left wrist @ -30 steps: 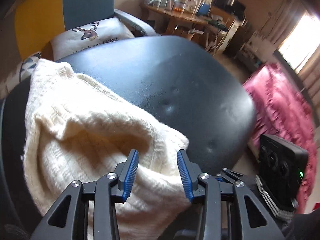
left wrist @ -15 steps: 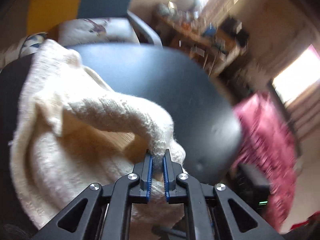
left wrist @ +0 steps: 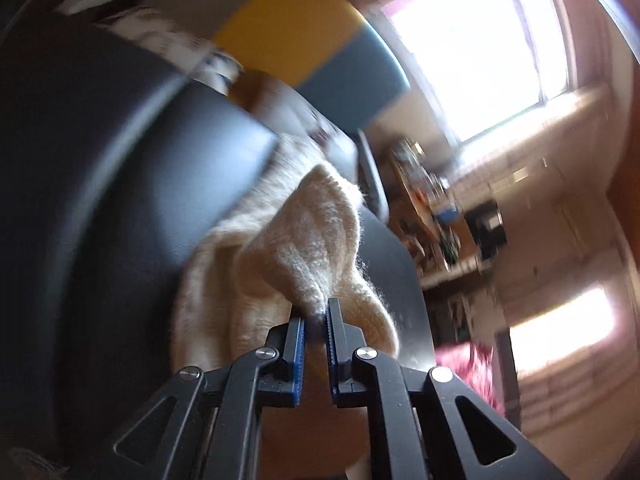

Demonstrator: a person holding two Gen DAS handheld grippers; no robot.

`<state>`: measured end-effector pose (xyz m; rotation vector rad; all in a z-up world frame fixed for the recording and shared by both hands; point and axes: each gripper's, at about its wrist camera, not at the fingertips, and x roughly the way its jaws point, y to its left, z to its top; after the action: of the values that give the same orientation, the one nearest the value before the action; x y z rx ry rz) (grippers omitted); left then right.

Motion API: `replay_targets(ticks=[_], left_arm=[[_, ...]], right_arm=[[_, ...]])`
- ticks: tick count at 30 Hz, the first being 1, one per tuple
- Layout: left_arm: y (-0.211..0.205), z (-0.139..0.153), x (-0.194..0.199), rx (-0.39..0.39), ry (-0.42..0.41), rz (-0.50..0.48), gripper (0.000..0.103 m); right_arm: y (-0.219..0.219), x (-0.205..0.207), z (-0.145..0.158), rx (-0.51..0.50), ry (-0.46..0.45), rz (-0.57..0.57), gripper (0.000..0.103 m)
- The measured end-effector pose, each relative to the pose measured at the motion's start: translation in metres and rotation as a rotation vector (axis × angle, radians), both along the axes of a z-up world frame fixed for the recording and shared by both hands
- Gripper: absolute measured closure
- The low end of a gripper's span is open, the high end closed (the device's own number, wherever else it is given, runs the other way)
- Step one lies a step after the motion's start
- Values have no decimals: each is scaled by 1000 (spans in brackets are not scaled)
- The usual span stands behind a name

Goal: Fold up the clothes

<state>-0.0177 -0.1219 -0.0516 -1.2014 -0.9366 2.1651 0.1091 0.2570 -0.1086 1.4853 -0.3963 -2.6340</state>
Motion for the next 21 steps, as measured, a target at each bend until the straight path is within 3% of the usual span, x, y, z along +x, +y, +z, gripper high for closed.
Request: replay_targets(ticks=[4, 9, 12, 13, 16, 19, 21], left_arm=[[-14, 4, -3, 81, 15, -1, 95], [-25, 14, -8, 192, 38, -25, 95], [-34, 20, -13, 255, 55, -26, 95], [-45, 24, -19, 255, 64, 15, 95], [-76, 32, -35, 177, 70, 141, 95], [-96, 33, -51, -55, 13, 228, 93], [-108, 22, -57, -144, -53, 256, 92]], right_arm=[[4, -2, 16, 24, 22, -21, 0], [12, -35, 44, 19, 96, -44, 0], [-4, -54, 42, 37, 103, -36, 0], [-9, -61, 40, 44, 101, -35, 0], [-22, -66, 38, 26, 101, -13, 0], [-37, -78, 32, 17, 75, 12, 0], [-54, -83, 33, 24, 80, 60, 0]])
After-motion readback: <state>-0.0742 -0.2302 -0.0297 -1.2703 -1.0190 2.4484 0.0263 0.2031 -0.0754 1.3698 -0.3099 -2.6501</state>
